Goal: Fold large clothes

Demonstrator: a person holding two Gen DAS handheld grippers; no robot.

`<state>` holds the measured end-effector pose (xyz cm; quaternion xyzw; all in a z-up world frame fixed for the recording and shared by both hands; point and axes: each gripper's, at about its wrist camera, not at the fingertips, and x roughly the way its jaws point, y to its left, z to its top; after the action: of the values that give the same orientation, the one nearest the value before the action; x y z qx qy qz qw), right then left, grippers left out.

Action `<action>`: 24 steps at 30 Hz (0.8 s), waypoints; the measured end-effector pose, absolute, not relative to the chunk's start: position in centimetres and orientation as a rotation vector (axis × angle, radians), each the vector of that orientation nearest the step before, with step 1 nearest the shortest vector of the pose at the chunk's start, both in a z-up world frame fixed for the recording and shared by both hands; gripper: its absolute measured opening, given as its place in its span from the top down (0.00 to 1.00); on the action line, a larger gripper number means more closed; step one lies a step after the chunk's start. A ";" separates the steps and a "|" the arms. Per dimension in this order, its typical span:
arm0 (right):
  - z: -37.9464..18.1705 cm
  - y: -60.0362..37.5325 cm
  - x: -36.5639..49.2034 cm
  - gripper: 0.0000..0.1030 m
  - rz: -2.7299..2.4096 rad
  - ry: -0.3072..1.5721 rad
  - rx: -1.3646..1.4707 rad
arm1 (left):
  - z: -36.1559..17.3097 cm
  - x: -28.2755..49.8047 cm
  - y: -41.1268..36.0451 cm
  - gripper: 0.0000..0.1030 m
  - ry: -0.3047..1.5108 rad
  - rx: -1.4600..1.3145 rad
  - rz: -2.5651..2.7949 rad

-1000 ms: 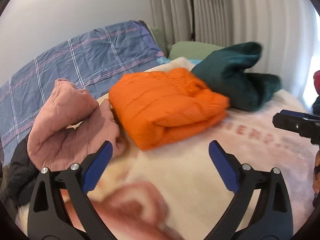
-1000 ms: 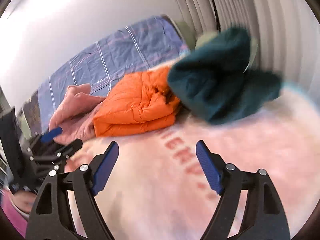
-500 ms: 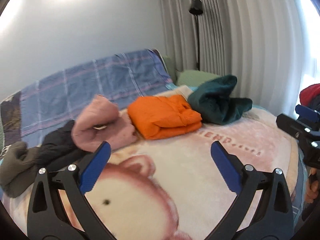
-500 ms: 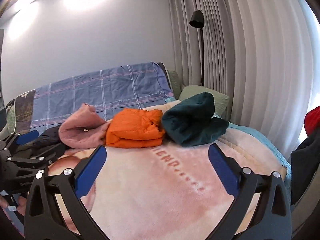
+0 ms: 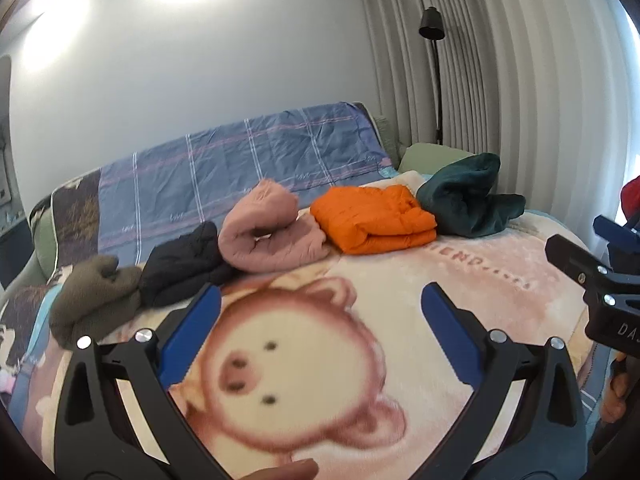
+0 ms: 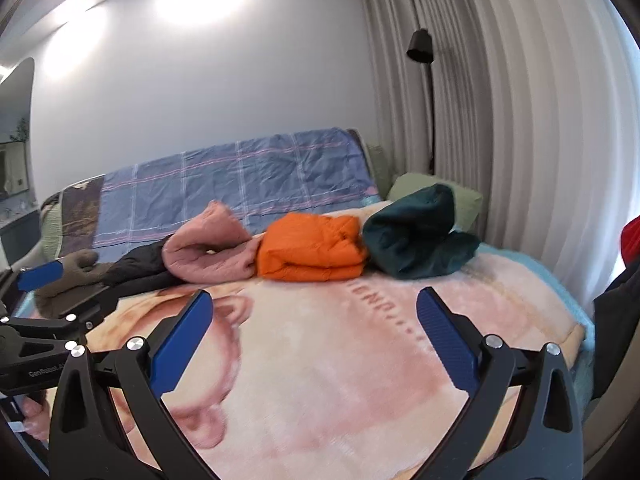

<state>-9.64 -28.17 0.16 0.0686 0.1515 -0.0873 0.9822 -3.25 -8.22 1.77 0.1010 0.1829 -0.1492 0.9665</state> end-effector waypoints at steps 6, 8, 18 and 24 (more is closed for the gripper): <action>-0.4 -27.3 -9.6 0.01 -0.159 0.332 0.118 | 1.3 -3.8 -7.6 0.02 0.395 0.210 -0.282; -0.5 -27.2 -9.6 0.01 -0.151 0.340 0.123 | 1.2 -3.9 -7.4 0.02 0.400 0.202 -0.281; -1.0 -26.3 -9.1 0.01 -0.158 0.372 0.111 | 0.6 -3.9 -6.8 0.02 0.424 0.199 -0.273; -1.2 -26.0 -8.7 0.01 -0.155 0.389 0.112 | 0.2 -3.7 -6.6 0.02 0.434 0.200 -0.271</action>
<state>-8.67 -25.97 -1.20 0.0554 0.1929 -0.0770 0.9766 -3.72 -6.57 0.17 0.0985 0.2142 -0.1338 0.9625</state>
